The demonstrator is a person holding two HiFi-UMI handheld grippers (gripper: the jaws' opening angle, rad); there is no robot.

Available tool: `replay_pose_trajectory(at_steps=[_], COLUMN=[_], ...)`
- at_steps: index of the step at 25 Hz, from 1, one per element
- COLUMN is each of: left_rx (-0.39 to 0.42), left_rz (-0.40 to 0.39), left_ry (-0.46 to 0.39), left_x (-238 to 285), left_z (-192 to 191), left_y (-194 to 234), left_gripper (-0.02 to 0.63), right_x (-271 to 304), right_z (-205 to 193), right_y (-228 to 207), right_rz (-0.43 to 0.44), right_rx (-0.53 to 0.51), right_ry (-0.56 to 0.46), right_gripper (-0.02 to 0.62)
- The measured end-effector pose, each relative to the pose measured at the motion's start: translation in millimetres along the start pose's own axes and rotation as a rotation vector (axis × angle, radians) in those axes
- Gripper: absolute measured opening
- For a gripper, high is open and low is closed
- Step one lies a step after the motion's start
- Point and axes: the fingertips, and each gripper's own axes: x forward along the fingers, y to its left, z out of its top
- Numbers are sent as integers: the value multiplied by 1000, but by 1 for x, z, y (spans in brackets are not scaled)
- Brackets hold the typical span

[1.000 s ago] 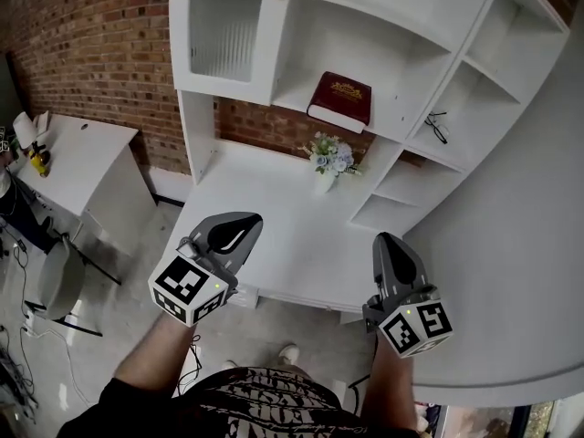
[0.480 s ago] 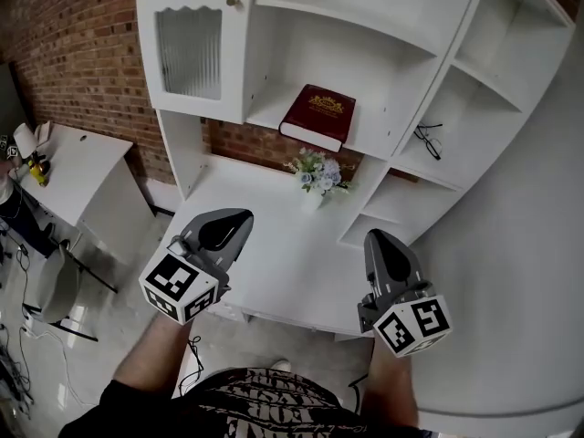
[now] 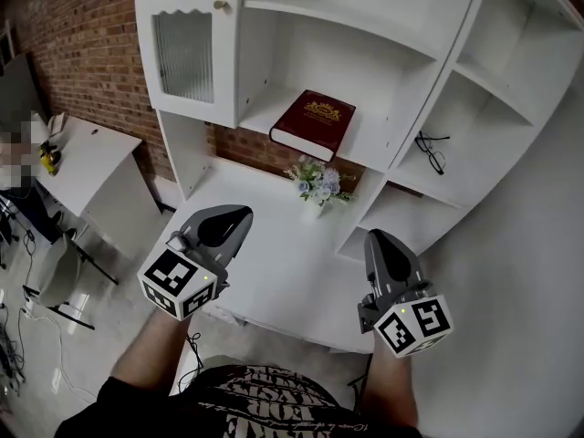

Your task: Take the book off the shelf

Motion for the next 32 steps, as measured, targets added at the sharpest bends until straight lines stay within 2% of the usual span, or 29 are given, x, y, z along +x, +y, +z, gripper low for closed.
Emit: replay_pose_trajectory(at_steps=[5, 15, 22, 32], left_rx=[8, -3, -9, -6], left_rz=[25, 9, -46, -123], left_ry=[22, 55, 52, 30], left_x=[8, 13, 19, 35], left_z=[-4, -15, -19, -19], left_y=[-4, 3, 31, 93], left_gripper=[2, 2, 2, 0], right_x=[0, 12, 34, 90], right_z=[-5, -18, -20, -22], right_y=[-15, -18, -12, 4], right_rz=[19, 15, -42, -108], right_rx=[19, 56, 59, 48], right_ry=[-2, 14, 18, 23], right_gripper=[25, 25, 25, 25])
